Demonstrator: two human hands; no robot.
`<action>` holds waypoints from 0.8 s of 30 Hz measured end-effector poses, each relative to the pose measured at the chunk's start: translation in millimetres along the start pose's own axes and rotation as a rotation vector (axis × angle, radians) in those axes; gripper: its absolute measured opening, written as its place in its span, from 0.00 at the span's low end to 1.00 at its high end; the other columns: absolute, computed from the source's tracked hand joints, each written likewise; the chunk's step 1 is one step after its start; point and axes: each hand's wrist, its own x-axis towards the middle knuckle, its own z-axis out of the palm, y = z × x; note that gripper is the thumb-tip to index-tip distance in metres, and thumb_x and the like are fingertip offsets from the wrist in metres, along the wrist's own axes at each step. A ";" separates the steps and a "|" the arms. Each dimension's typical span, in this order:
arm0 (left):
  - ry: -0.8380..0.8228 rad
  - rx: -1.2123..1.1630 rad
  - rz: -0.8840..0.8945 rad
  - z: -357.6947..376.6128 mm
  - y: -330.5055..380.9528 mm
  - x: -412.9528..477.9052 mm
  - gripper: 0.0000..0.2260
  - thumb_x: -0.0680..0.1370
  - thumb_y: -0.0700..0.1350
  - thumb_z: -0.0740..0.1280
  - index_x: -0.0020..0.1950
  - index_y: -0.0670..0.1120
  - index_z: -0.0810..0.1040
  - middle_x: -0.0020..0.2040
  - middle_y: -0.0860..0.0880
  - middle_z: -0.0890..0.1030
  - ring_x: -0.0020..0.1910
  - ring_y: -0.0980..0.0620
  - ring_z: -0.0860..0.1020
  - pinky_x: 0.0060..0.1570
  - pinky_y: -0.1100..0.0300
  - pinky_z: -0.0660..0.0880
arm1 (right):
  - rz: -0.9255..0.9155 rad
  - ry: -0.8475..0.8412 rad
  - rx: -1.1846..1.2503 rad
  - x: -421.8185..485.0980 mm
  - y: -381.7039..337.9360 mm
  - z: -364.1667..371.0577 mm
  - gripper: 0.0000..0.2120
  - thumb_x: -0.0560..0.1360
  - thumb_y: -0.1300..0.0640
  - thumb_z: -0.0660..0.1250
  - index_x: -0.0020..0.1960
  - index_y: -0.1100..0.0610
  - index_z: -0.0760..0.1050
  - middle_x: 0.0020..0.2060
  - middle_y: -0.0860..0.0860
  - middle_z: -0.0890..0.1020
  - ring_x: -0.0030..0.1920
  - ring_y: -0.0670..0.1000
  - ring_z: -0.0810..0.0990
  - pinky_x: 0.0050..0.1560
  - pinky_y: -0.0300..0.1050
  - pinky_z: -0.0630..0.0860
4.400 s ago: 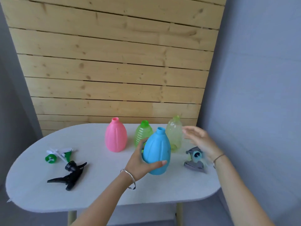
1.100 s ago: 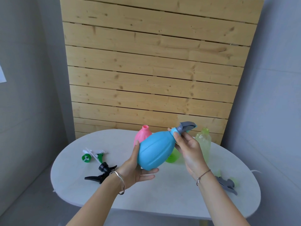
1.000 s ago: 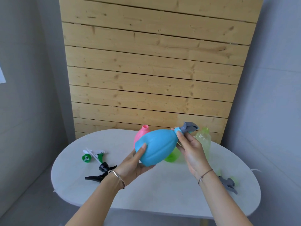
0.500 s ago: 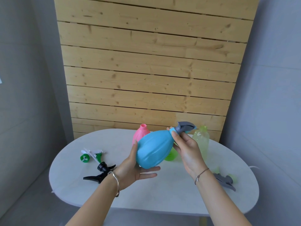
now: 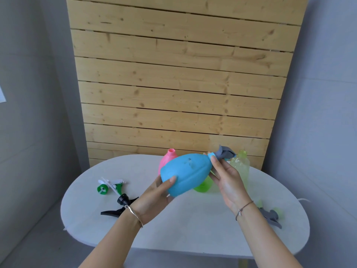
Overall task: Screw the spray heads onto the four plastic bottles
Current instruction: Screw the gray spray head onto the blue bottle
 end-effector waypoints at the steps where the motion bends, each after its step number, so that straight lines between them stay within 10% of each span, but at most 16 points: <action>1: -0.028 -0.012 -0.008 -0.2 0.6 -0.2 0.33 0.66 0.61 0.74 0.68 0.51 0.71 0.66 0.48 0.78 0.63 0.51 0.78 0.53 0.59 0.79 | 0.002 -0.013 -0.015 -0.5 0.6 0.7 0.07 0.76 0.56 0.66 0.50 0.54 0.82 0.51 0.48 0.86 0.54 0.46 0.82 0.50 0.35 0.79; 5: -0.029 0.021 -0.183 2.6 -4.3 -0.1 0.31 0.66 0.70 0.60 0.64 0.54 0.73 0.63 0.43 0.79 0.59 0.41 0.80 0.50 0.48 0.81 | 0.003 -0.045 -0.051 -1.7 3.6 4.5 0.08 0.75 0.56 0.66 0.53 0.55 0.81 0.53 0.48 0.85 0.56 0.44 0.82 0.52 0.36 0.79; 10: 0.042 -0.014 0.009 0.6 -0.1 0.6 0.34 0.67 0.60 0.74 0.70 0.51 0.69 0.68 0.47 0.76 0.64 0.49 0.76 0.57 0.57 0.78 | 0.010 -0.038 0.004 -0.7 0.1 0.3 0.08 0.76 0.56 0.65 0.51 0.54 0.82 0.51 0.47 0.86 0.55 0.46 0.82 0.51 0.36 0.79; 14: 0.000 -0.082 -0.180 -2.4 -4.5 2.8 0.35 0.65 0.72 0.61 0.64 0.51 0.76 0.61 0.42 0.81 0.62 0.42 0.78 0.56 0.45 0.78 | -0.004 -0.094 -0.093 -2.8 3.8 6.7 0.11 0.74 0.55 0.67 0.55 0.54 0.81 0.54 0.46 0.85 0.58 0.44 0.81 0.60 0.40 0.75; 20: 0.010 -0.119 -0.018 -6.6 0.2 -0.5 0.38 0.62 0.56 0.79 0.69 0.51 0.70 0.66 0.46 0.78 0.64 0.47 0.77 0.60 0.52 0.77 | -0.022 -0.060 -0.054 0.8 -0.4 14.3 0.10 0.76 0.57 0.65 0.55 0.55 0.80 0.55 0.47 0.84 0.58 0.43 0.81 0.66 0.46 0.72; 24: -0.007 -0.242 -0.216 -11.3 2.2 -4.1 0.34 0.62 0.66 0.73 0.61 0.46 0.80 0.60 0.39 0.81 0.62 0.38 0.77 0.52 0.43 0.79 | -0.032 -0.153 -0.097 -3.3 3.7 28.7 0.11 0.76 0.58 0.65 0.57 0.52 0.78 0.57 0.48 0.83 0.61 0.44 0.78 0.67 0.44 0.70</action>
